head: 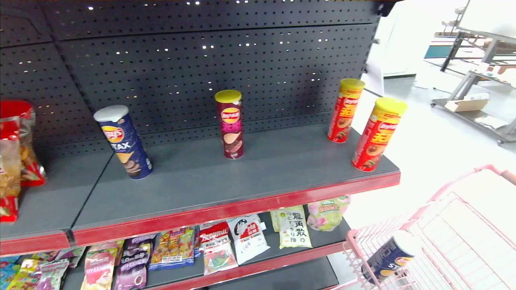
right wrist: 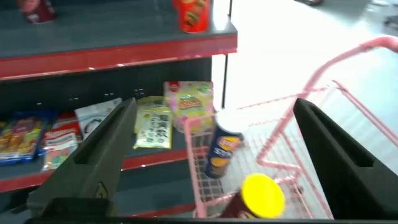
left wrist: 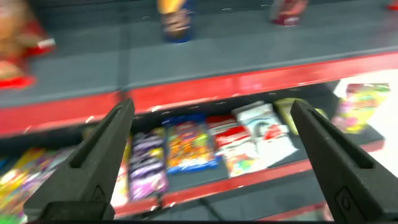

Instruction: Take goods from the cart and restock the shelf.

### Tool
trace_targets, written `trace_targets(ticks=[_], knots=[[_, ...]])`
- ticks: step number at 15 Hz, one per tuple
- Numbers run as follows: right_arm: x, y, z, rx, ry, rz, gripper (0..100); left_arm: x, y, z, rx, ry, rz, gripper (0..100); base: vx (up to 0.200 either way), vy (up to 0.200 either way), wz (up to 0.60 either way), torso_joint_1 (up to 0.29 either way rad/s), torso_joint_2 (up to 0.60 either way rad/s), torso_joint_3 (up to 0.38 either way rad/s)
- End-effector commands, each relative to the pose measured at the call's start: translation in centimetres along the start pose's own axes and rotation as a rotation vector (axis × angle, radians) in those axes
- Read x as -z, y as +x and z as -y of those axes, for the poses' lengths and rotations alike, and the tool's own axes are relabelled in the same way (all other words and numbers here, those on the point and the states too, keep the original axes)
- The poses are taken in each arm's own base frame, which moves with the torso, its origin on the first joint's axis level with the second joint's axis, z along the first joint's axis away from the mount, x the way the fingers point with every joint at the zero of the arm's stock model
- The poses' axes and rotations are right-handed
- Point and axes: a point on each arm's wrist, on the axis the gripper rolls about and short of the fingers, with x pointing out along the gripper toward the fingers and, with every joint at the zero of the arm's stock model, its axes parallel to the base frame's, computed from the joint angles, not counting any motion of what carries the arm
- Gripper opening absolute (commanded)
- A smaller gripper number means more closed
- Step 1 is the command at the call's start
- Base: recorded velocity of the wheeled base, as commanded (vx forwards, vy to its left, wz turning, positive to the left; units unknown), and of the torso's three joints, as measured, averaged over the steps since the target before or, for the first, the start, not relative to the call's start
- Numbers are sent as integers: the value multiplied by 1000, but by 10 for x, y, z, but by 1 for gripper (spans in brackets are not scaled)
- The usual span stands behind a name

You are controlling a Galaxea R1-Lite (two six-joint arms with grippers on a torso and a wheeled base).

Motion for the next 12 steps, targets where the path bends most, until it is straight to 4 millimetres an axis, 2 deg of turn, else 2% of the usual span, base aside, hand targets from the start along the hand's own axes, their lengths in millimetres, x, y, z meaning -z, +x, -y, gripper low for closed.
trace_targets(ticks=[1,11,12], knots=[[0,0,0,-1,0,0,100,0,0,0,-1,1,0,100,0,0,-600,2,2,2],[0,0,0,-2,1,0,100,0,0,0,1,1,0,100,0,0,-600,2,2,1],[0,0,0,-2,1,0,100,0,0,0,1,1,0,100,0,0,0,0,0,0]])
